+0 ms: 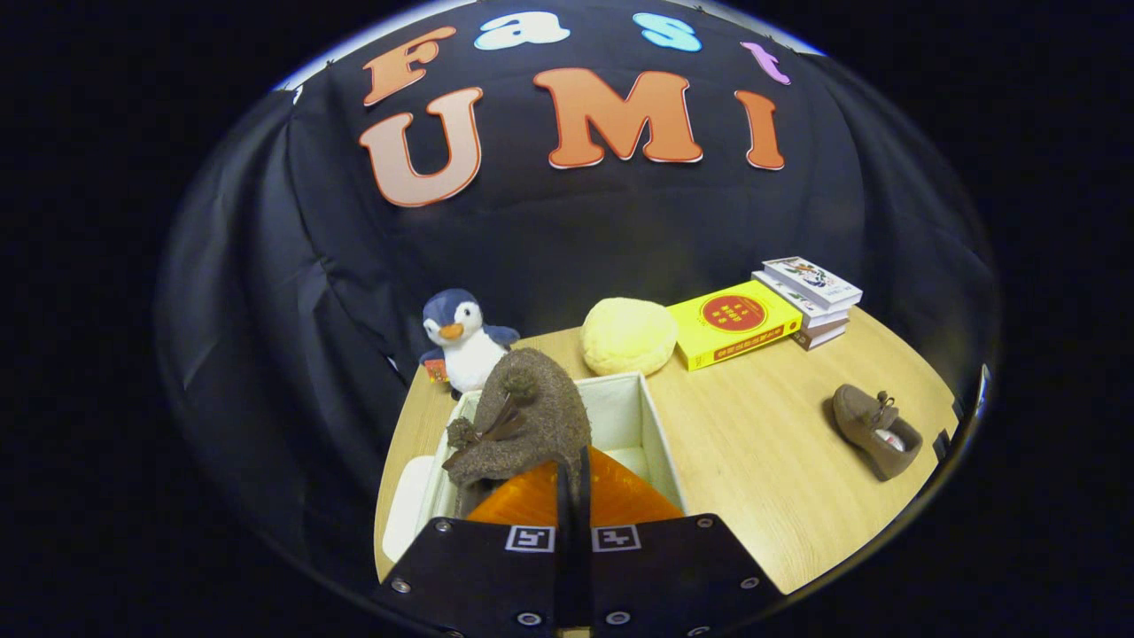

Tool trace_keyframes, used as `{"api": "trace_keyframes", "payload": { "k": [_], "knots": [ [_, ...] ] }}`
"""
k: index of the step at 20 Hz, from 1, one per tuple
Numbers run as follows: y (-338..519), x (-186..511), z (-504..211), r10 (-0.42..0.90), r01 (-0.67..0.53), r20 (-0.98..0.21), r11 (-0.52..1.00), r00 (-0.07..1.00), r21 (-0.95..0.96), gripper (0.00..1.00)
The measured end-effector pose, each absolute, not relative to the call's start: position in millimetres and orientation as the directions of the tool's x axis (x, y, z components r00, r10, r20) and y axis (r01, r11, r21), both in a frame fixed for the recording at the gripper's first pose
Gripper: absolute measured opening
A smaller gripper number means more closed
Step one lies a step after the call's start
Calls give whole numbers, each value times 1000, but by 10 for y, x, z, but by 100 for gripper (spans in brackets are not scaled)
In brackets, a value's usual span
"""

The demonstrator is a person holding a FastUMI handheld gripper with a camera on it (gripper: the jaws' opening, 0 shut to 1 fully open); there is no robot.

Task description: Open the storage box then place both shoes into the box .Put the left shoe in first, then the right shoe, with the right side of both shoes facing outward in a uniform manner.

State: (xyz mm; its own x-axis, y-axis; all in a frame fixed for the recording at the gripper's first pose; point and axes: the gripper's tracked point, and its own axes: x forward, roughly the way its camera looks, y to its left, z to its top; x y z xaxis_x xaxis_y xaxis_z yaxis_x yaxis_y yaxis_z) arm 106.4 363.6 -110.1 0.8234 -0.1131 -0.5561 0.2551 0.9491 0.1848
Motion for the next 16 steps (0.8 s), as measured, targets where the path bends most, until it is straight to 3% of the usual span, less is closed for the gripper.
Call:
{"api": "trace_keyframes", "payload": {
  "k": [11, 16],
  "knots": [
    [4057, 1113, -1841, -93, 268, -690, 952, 718, 150, 4],
    [4059, 1069, -1775, -86, 235, -674, 963, 734, 134, 32]
  ]
}}
